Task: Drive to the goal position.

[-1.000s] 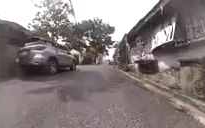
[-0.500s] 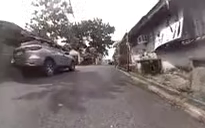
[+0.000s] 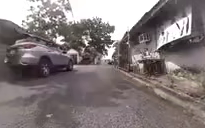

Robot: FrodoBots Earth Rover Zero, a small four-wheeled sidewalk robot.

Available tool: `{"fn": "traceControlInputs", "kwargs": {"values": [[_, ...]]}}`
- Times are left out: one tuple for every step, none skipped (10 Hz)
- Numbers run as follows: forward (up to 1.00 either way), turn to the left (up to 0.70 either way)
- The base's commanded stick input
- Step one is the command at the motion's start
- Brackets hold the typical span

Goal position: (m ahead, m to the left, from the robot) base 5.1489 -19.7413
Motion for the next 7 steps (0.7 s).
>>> {"fn": "traceControlInputs", "kwargs": {"values": [[0.70,0.00],[0.70,0.00],[0.70,0.00],[0.70,0.00],[0.70,0.00],[0.70,0.00],[0.70,0.00]]}}
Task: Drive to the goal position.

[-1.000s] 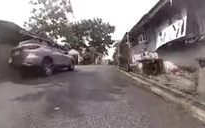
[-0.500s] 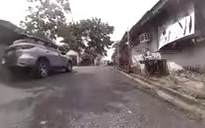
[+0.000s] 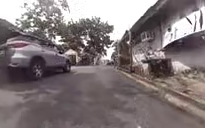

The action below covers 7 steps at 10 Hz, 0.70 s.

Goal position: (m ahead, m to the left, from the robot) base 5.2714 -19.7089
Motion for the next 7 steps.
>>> {"fn": "traceControlInputs", "kwargs": {"values": [[0.70,0.00],[0.70,0.00],[0.70,0.00],[0.70,0.00],[0.70,0.00],[0.70,0.00],[0.70,0.00]]}}
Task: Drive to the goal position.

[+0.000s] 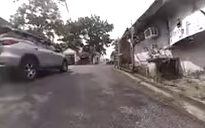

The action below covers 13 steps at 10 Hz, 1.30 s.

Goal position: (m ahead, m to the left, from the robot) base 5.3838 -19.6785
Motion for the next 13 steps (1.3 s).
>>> {"fn": "traceControlInputs", "kwargs": {"values": [[0.70,0.00],[0.70,0.00],[0.70,0.00],[0.70,0.00],[0.70,0.00],[0.70,0.00],[0.70,0.00],[0.70,0.00],[0.70,0.00],[0.70,0.00],[0.70,0.00],[0.70,0.00],[0.70,0.00]]}}
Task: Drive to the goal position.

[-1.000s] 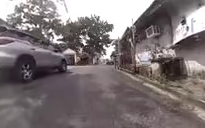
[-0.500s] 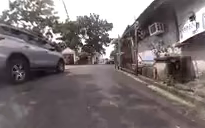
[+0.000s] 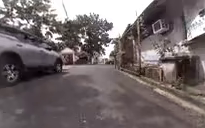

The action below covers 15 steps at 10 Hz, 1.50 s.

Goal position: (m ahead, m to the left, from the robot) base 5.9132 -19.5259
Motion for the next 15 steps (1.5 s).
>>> {"fn": "traceControlInputs", "kwargs": {"values": [[0.70,0.00],[0.70,0.00],[0.70,0.00],[0.70,0.00],[0.70,0.00],[0.70,0.00],[0.70,0.00],[0.70,0.00],[0.70,0.00],[0.70,0.00],[0.70,0.00],[0.70,0.00],[0.70,0.00],[0.70,0.00],[0.70,0.00]]}}
